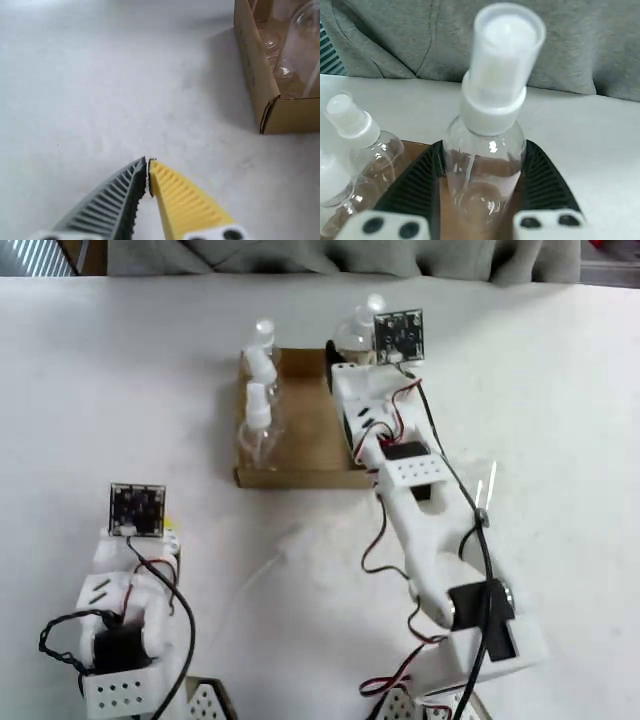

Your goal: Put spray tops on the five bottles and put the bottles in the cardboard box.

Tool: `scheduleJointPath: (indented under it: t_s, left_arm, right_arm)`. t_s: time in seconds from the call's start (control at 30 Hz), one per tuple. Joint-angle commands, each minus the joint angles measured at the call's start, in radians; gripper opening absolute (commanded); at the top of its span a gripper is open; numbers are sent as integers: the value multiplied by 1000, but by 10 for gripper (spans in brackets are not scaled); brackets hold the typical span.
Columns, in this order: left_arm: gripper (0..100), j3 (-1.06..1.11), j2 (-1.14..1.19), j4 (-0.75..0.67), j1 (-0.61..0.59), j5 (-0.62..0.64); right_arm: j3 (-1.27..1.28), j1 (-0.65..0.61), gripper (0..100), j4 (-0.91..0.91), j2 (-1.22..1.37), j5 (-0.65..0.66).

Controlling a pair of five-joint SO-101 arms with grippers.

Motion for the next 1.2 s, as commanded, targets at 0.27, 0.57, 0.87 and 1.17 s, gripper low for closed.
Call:
scheduleJointPath:
  t_s: [0.27,0.57,0.87,1.17]
  left_arm:
    - [20,-2,-15,11,-2,-11]
    - [20,-2,-15,11,-2,-11]
    - [20,-2,-15,11,-2,-12]
    - [20,-2,-15,6,-2,-12]
  right_arm:
    - [-123,38,16,-25,130,12]
    - [-137,33,16,-27,145,12]
    - [-244,47,16,-27,288,12]
    - [-249,50,16,-22,309,12]
